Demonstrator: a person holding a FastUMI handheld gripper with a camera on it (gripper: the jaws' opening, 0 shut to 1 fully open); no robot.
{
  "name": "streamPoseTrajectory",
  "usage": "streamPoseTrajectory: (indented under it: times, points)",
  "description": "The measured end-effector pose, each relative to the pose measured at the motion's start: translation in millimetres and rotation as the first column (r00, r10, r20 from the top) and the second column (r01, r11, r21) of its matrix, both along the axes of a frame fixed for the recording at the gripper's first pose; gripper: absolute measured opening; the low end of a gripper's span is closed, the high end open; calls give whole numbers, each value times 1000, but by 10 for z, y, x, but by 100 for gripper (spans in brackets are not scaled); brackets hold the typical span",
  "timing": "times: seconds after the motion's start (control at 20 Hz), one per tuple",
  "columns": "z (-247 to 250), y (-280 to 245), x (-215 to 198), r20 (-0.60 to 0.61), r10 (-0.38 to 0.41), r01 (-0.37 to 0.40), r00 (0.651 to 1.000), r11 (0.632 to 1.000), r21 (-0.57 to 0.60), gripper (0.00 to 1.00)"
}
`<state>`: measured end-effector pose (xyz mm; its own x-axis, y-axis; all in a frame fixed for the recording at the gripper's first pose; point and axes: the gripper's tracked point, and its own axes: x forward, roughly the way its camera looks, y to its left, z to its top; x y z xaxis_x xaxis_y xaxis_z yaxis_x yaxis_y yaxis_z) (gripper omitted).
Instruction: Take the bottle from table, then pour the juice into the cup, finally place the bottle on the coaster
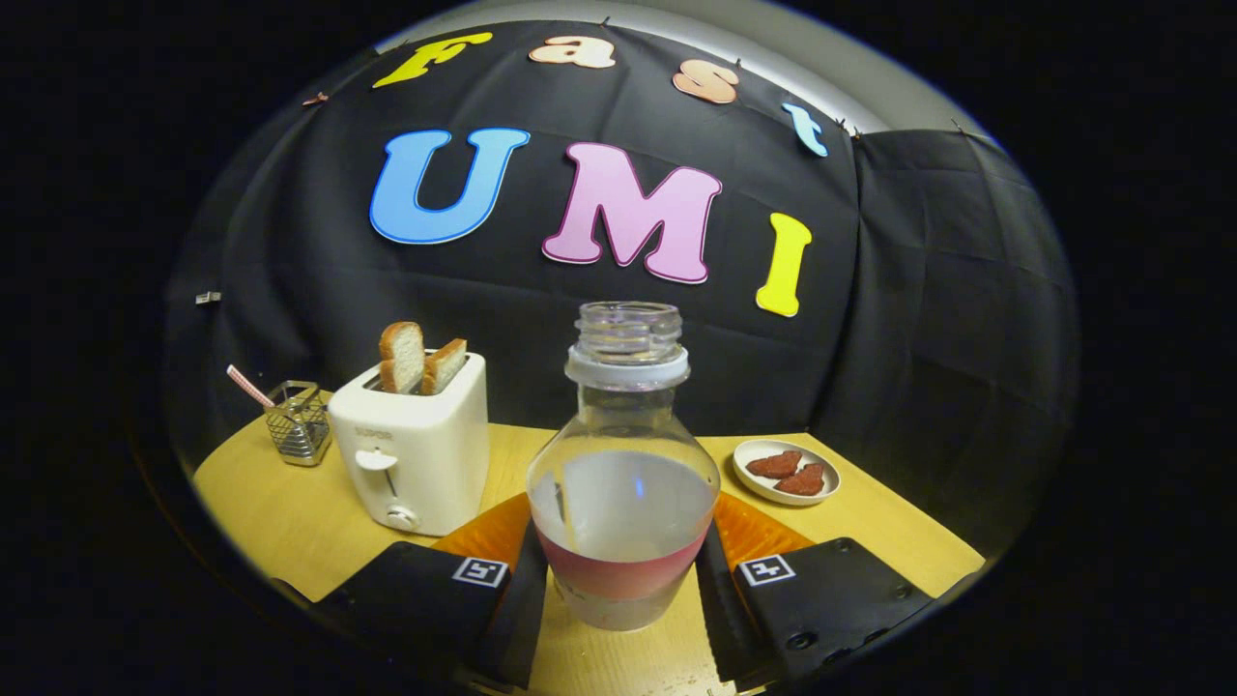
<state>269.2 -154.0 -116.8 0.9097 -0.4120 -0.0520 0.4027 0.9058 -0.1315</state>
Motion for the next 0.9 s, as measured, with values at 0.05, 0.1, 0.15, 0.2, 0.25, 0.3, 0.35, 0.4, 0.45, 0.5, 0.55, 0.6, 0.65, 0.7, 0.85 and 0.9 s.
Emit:
streamPoseTrajectory:
  times: [0.05, 0.1, 0.15, 0.2, 0.25, 0.3, 0.35, 0.4, 0.45, 0.5, 0.55, 0.6, 0.65, 0.7, 0.85, 0.9]
  points:
    - [-47, -49, 99, 5, -4, 4, 1000, 1000, -14, 71]
    - [-120, -73, 203, 3, 6, -6, 1000, 1000, -15, 72]
    - [-213, -56, 304, -5, 28, -28, 1000, 1000, -3, 72]
    - [-310, -63, 378, -17, 41, -41, 999, 999, 3, 72]
    - [-422, -111, 443, -34, 40, -40, 999, 999, 2, 72]
    - [-487, -159, 472, -48, 32, -33, 998, 999, -3, 73]
    - [-523, -199, 472, -57, 25, -26, 998, 1000, -3, 73]
    - [-539, -214, 492, -54, 25, -24, 998, 1000, 4, 73]
    - [-553, -227, 519, -45, 24, -23, 999, 1000, 13, 73]
    - [-569, -246, 531, -43, 19, -19, 999, 1000, 21, 72]
    - [-608, -260, 542, -46, 19, -17, 999, 999, 35, 72]
    - [-640, -272, 556, -49, 15, -13, 999, 999, 46, 73]
    - [-666, -293, 563, -51, 11, -9, 999, 998, 56, 73]
    - [-698, -299, 576, -49, 10, -6, 999, 997, 73, 73]
    - [-719, -305, 571, -25, 14, -11, 1000, 991, 133, 75]
    - [-740, -317, 561, -24, 15, -11, 1000, 989, 145, 75]
